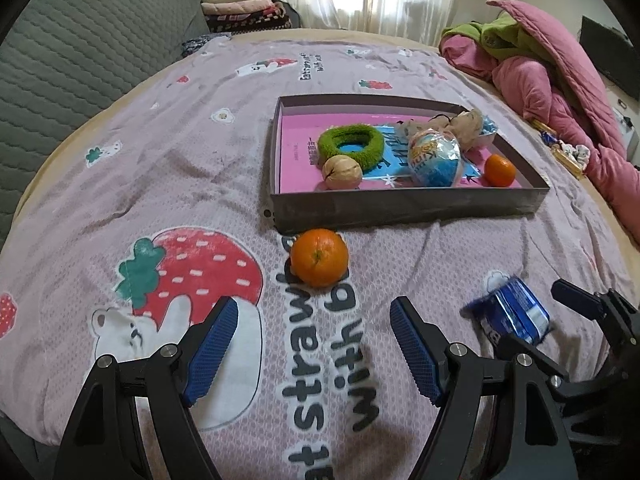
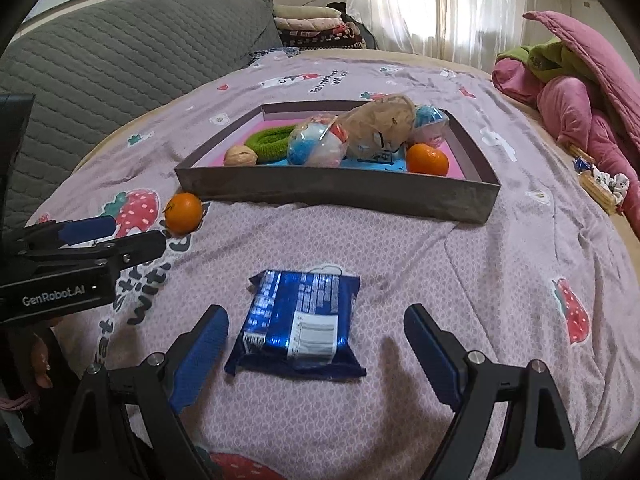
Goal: Organize objects
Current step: 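Move the left gripper to the mandarin while the right approaches the blue snack packet, then close the left gripper on the mandarin while the right grasps the blue packet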
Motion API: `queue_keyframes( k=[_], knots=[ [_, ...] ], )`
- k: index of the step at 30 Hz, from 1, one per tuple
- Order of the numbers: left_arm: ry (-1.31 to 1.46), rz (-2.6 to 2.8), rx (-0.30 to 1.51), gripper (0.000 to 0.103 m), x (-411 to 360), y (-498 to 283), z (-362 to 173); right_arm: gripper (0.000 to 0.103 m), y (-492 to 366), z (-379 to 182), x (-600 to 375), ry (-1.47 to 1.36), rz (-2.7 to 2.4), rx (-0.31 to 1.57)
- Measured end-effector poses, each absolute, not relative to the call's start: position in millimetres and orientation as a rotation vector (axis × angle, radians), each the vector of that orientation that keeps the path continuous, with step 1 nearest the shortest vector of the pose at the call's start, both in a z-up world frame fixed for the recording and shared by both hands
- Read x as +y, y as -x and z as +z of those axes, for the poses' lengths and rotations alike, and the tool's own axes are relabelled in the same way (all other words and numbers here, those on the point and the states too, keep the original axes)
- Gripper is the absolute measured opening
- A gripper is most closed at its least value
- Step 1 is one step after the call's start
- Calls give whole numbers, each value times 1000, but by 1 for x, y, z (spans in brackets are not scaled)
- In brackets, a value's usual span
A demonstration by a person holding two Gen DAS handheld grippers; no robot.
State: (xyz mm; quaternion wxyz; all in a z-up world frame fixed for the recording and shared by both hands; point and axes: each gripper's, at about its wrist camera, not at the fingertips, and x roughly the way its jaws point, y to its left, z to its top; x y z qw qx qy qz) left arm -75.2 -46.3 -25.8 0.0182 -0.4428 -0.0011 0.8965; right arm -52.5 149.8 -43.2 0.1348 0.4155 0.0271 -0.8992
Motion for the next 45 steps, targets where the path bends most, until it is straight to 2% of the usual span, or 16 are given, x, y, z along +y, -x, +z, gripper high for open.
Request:
queue_keyframes(
  k=[19, 25, 28, 33, 37, 42, 44, 45],
  knots=[
    [1408, 2796, -15, 79, -39, 115, -42, 89, 64, -61, 143, -1257, -2585, 147],
    [1422, 2779, -18, 79, -36, 122, -50, 78, 63, -63, 139, -1260, -2566, 156],
    [1421, 2779, -15, 72, -33, 125, -52, 72, 63, -63, 137, -1258, -2555, 162],
    [1427, 2780, -21, 68, -32, 127, -55, 64, 61, -63, 136, -1254, -2546, 172],
    [1413, 2786, -24, 62, -31, 129, -55, 63, 60, -64, 133, -1252, -2547, 191],
    [1397, 2792, -12, 50, -29, 129, -55, 57, 60, -64, 135, -1248, -2534, 187],
    [1388, 2797, 2, 39, -28, 128, -55, 57, 60, -64, 136, -1245, -2529, 179],
    [1385, 2796, 2, 38, -29, 128, -54, 57, 61, -64, 137, -1244, -2527, 177]
  ],
)
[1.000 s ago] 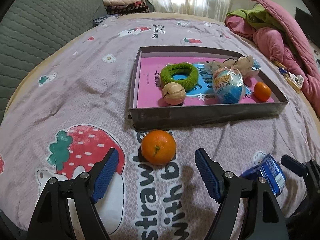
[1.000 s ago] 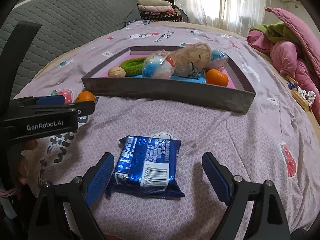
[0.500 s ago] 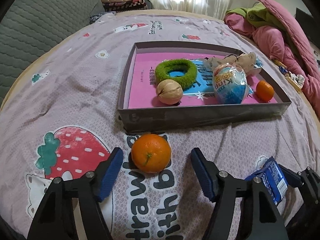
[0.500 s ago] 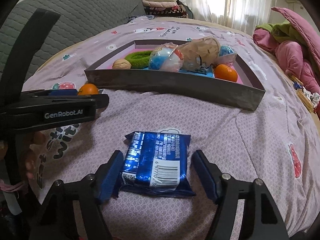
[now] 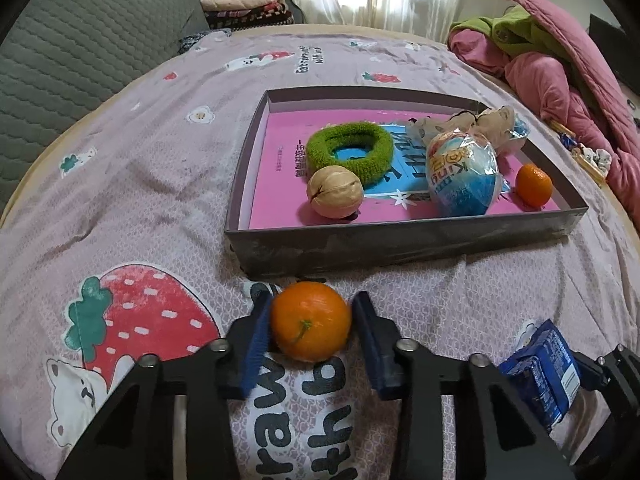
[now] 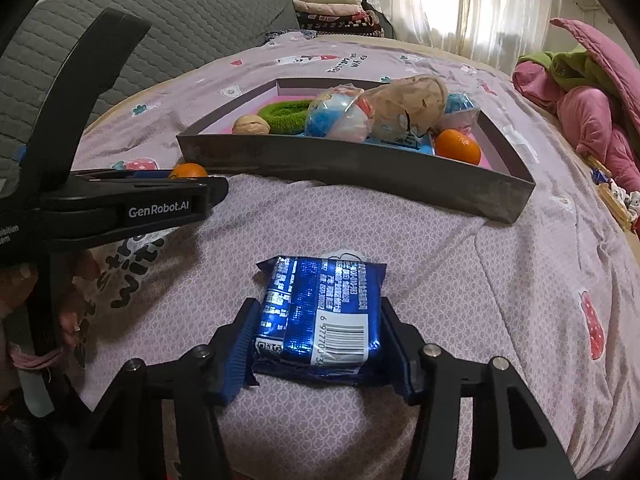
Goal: Organize objects
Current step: 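Close the left gripper on the mandarin while the right grasps the blue packet, then carry the mandarin and the blue packet over the tray with both grippers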
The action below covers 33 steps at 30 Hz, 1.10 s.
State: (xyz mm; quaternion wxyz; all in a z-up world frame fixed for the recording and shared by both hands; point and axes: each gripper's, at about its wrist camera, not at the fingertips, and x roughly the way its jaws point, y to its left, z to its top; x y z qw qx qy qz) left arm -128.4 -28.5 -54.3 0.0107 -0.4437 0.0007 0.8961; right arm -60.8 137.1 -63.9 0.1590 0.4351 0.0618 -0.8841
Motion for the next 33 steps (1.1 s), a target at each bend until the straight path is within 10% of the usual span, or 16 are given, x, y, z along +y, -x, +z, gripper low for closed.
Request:
queue_keyframes(
  k=[33],
  knots=[
    [1284, 2786, 19, 37, -13, 73, -16, 56, 54, -27, 171, -1113, -2631, 102]
  ],
)
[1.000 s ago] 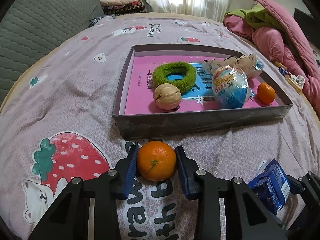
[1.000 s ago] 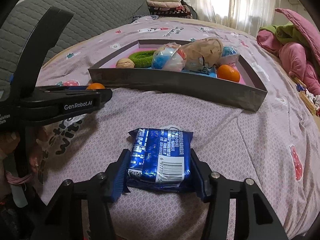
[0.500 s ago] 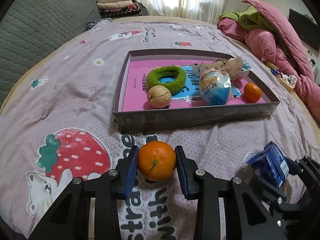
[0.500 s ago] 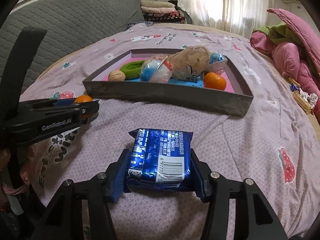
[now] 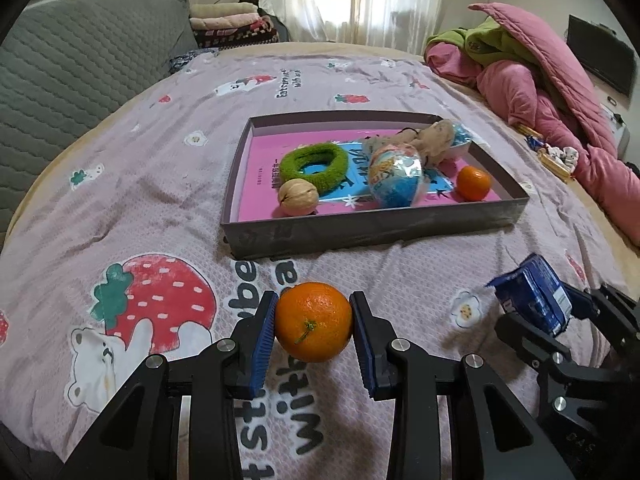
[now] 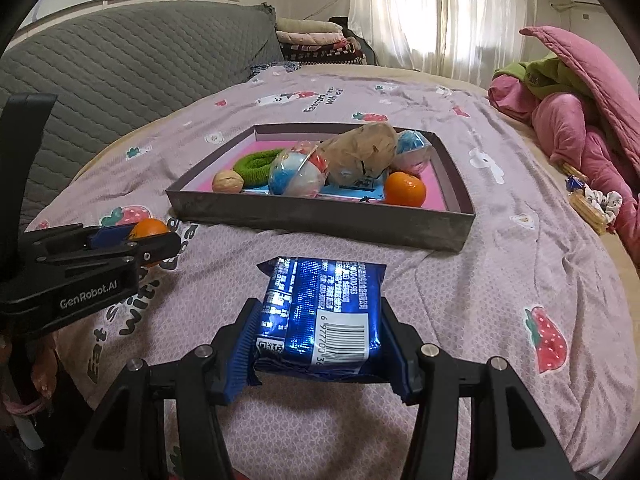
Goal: Organize objects
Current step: 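Carry the mandarin and the blue packet over the tray with both grippers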
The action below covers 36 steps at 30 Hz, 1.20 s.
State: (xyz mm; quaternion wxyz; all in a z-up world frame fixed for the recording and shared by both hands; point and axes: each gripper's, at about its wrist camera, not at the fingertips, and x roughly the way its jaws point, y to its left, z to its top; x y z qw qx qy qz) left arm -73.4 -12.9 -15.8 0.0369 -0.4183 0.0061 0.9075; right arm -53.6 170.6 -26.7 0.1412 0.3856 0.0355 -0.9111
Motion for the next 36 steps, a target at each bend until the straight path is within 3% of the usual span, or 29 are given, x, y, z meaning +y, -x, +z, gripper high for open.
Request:
queue_keyframes(
  k=[21, 36],
  knots=[
    [1093, 2829, 5, 37, -4, 47, 49, 56, 45, 36, 193, -893, -2745, 112],
    [970, 2856, 42, 37, -5, 80, 109, 56, 70, 103, 198, -708, -2802, 140]
  ],
)
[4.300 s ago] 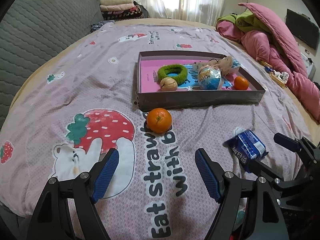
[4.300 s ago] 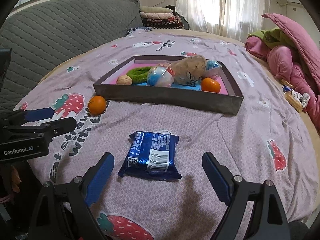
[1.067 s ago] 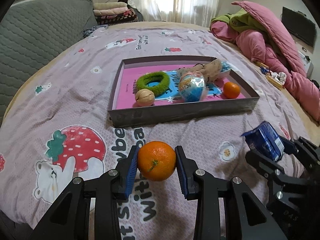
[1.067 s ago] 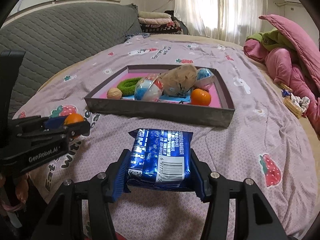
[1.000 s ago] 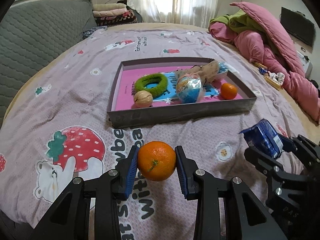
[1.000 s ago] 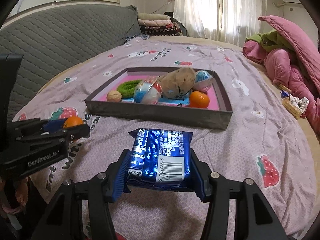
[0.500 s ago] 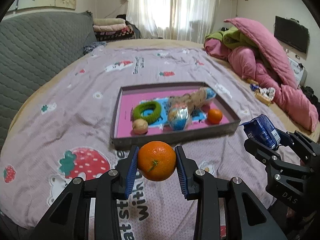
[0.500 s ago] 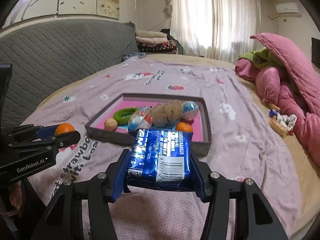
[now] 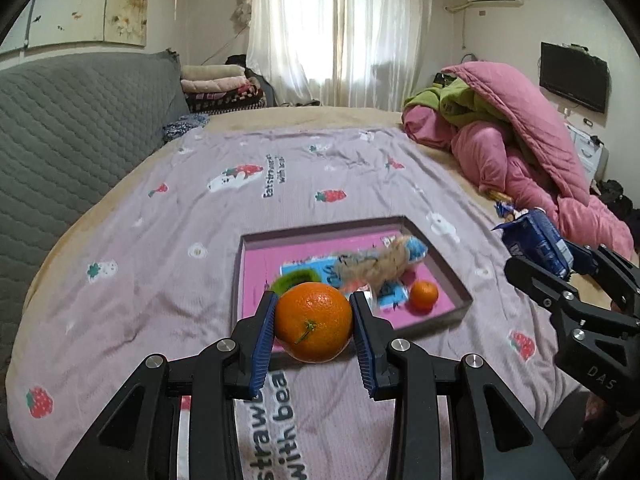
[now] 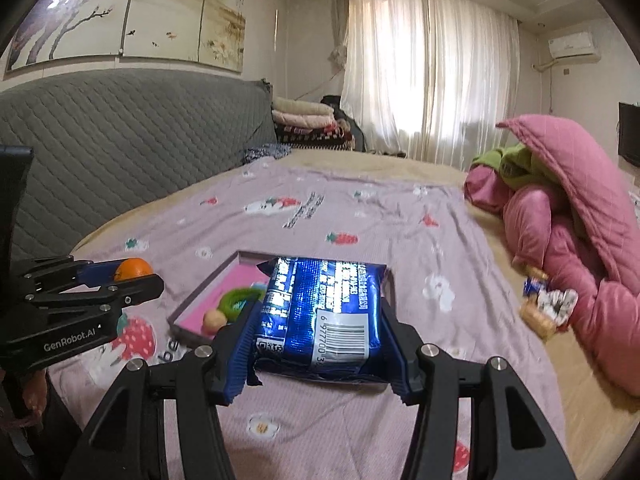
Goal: Organize objects
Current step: 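Carry the mandarin and the blue packet over the tray with both grippers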
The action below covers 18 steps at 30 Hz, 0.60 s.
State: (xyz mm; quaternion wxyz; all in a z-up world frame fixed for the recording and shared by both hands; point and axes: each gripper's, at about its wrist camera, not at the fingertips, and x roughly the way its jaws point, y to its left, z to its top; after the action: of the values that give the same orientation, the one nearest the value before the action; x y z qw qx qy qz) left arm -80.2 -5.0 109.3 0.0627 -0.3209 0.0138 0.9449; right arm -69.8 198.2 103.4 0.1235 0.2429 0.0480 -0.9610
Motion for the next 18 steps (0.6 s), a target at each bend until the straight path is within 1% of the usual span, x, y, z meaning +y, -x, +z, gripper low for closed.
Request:
queue_keyframes(
  k=[9, 18],
  knots=[
    [940, 2880, 62, 37, -10, 111, 124, 56, 94, 121, 195, -672, -2817, 165],
    [960, 2872, 67, 37, -9, 141, 115, 56, 117, 113, 194, -683, -2818, 180]
  ],
)
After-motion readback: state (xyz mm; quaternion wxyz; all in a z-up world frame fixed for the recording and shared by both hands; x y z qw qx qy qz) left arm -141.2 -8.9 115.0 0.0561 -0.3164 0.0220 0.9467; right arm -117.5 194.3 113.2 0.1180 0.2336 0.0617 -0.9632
